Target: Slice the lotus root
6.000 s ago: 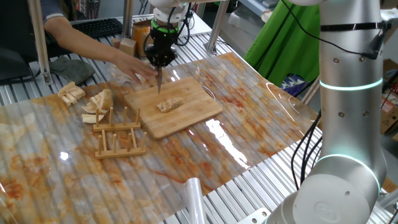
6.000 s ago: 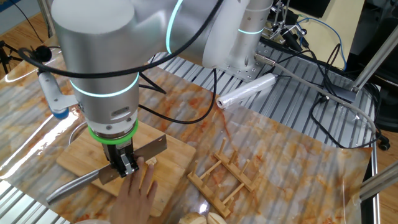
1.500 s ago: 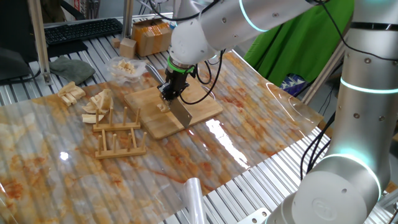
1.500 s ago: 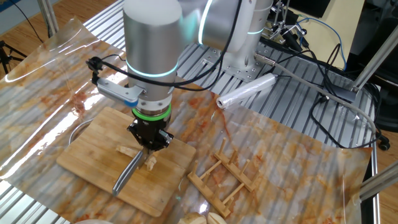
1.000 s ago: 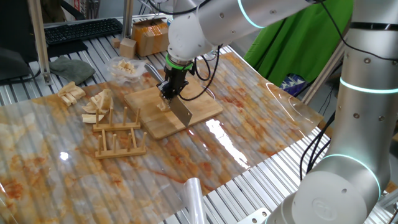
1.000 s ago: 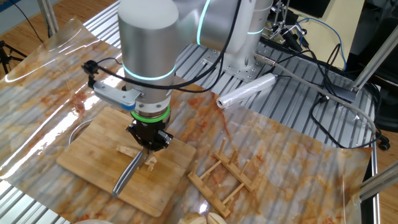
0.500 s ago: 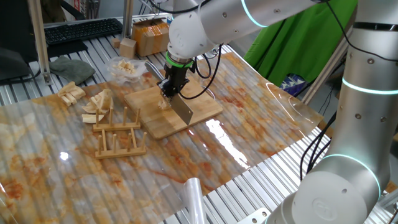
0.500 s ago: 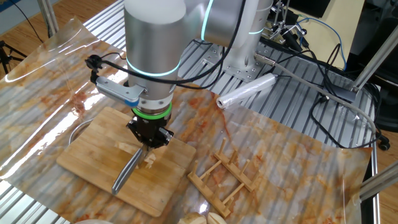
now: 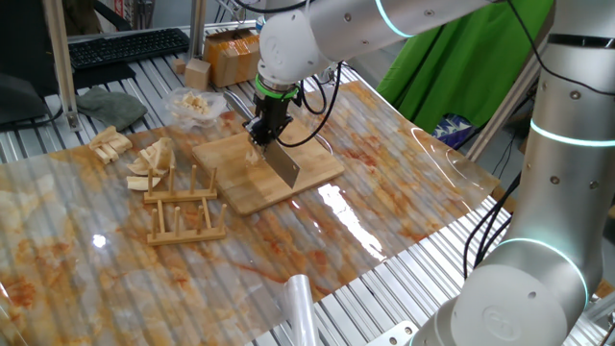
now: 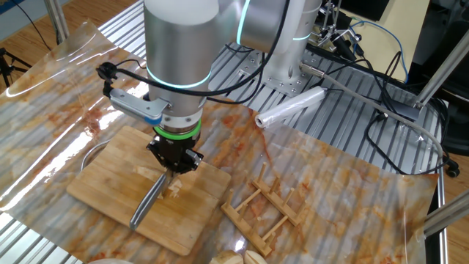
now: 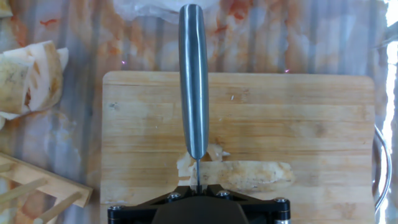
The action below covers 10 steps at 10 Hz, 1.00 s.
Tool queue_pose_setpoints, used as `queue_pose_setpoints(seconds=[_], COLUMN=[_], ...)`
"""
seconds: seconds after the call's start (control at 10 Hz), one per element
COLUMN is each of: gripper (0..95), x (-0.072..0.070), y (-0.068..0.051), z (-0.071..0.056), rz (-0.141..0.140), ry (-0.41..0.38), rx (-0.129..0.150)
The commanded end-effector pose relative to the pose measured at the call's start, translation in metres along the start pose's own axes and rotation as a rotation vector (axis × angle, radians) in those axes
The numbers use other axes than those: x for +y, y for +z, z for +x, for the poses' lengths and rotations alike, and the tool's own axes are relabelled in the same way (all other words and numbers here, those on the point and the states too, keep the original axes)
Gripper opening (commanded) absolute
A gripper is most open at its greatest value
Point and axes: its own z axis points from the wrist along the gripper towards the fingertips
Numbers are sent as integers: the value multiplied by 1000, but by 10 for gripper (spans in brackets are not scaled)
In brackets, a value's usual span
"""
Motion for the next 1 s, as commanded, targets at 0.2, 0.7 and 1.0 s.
queue_pose_setpoints(seconds=[0.2, 0.7, 1.0], gripper=[0, 0, 0], x=[2, 7, 8], y=[5, 32, 29], z=[1, -1, -1], rz=[-13, -34, -35], ry=[2, 20, 21], rx=[3, 19, 25])
